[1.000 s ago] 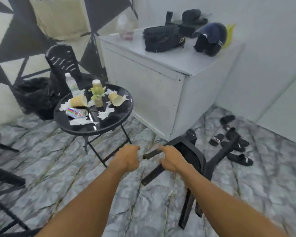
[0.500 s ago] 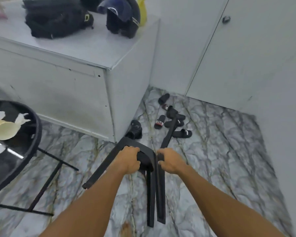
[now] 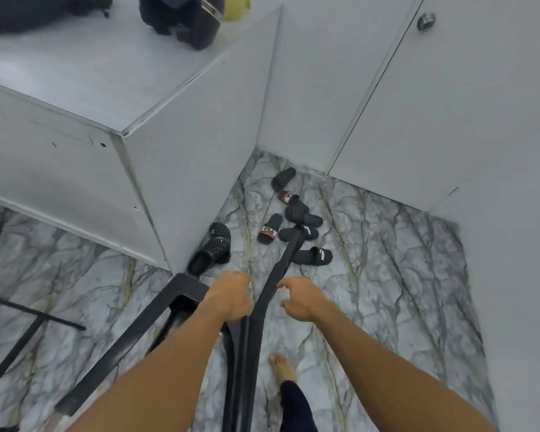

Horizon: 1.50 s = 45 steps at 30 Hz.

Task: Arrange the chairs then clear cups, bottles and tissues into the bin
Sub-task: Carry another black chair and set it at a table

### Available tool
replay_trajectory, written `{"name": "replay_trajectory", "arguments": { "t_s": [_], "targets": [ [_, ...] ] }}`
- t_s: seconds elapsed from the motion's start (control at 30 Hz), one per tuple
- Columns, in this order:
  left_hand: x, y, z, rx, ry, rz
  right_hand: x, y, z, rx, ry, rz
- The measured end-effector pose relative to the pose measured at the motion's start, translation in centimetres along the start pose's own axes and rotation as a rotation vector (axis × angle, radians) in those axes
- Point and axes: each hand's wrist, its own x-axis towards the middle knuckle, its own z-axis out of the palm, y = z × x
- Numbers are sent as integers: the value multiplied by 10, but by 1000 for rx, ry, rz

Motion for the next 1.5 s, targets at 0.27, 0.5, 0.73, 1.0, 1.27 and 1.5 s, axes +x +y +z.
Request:
{"name": "replay_trajectory", "arguments": {
  "t_s": [0.27,0.5,0.73,1.0,1.27,1.5],
  "targets": [
    [222,45,71,-197,-35,-166,227,148,-15,-90,-157,-36],
    [390,43,169,-266,-40,-231,406,254,6,-223,-111,-136],
    [493,53,208,-280,21,-234,490,315,16,-132,-19,-174],
    [560,70,222,-376,188,-277,511,343,45,109,-16,-142],
    [518,77,197,-521,273,-297,489,337,26,150,-11,-163],
    [386,100,119,-602,390,-300,414,292,-34,61,-32,-282]
  ]
}}
